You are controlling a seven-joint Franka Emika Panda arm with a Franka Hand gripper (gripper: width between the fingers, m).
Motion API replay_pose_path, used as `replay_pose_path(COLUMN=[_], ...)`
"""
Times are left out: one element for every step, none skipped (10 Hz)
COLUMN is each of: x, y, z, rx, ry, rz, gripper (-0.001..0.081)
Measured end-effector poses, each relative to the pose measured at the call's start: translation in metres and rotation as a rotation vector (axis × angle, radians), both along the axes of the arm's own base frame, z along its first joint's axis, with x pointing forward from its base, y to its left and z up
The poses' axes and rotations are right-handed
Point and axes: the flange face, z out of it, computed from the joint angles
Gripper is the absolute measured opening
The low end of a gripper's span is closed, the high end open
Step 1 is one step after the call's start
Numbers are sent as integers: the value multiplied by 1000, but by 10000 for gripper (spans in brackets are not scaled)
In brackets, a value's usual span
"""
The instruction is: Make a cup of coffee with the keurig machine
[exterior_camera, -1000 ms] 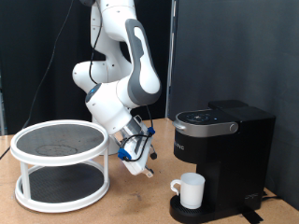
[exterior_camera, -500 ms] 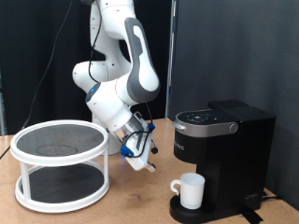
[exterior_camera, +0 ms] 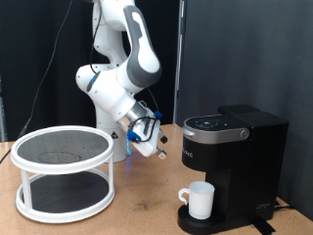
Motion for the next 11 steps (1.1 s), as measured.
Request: replay_pose_path(x=[-2, -7, -6, -6, -6, -7, -7, -8, -9, -10, -11], y=[0, -2, -3, -1, 4, 8, 13, 17, 20, 22, 22], z=[11, 22, 20, 20, 23, 31, 42, 56, 69, 83, 97], rx=[35, 74, 59, 55, 64, 80, 93, 109, 122, 131, 136], ry=[-20, -34, -32, -33, -39, -54, -69, -85, -104, -125, -149], rz=[14, 30, 24, 30, 47, 65, 74, 80, 84, 85, 76], gripper=[734, 734, 734, 734, 734, 734, 734, 734, 734, 734, 734])
